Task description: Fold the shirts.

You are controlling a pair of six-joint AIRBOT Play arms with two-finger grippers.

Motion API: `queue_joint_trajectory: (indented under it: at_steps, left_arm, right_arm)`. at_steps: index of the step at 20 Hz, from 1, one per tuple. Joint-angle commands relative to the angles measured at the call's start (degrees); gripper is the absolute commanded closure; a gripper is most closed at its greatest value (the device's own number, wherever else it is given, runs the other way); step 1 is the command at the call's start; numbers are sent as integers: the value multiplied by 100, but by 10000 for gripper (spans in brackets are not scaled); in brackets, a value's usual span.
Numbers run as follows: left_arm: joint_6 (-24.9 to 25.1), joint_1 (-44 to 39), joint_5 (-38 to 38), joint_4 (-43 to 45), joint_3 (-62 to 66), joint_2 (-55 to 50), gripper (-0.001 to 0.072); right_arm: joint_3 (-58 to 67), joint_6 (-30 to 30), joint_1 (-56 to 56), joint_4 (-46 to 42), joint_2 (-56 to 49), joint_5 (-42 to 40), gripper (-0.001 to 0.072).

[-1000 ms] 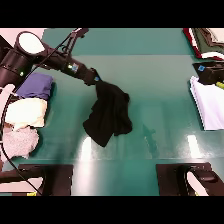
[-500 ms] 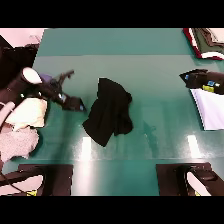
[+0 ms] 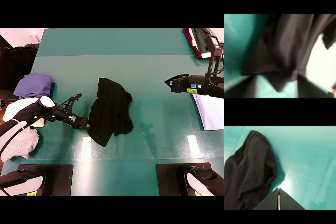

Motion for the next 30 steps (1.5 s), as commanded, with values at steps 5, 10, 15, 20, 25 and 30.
queue_joint_trajectory:
  at_steps: [5, 10, 15, 20, 25, 30]
  left_arm:
    - [-166, -44, -195, 50, 203, 63, 685]
    - [-490, 597, -914, 817, 1744, 957, 684]
    - [-494, 826, -1019, 1150, 2787, 1447, 684]
    - [-638, 826, -1106, 1209, 2809, 1443, 684]
    - [-638, 826, -1154, 1211, 2809, 1443, 683]
    - [-640, 826, -1244, 1211, 2809, 1443, 683]
  right_arm:
    - [-57, 0, 37, 7, -42, 15, 689]
    - [-509, 280, 50, 647, -798, 358, 318]
    - [-960, -699, 468, 2758, -2127, 310, 260]
    - [-953, -970, 1152, 3517, -3073, -664, 260]
    - [-660, -1165, 1453, 4006, -3764, -1047, 266]
    - [-170, -1167, 1523, 3971, -4266, -955, 533]
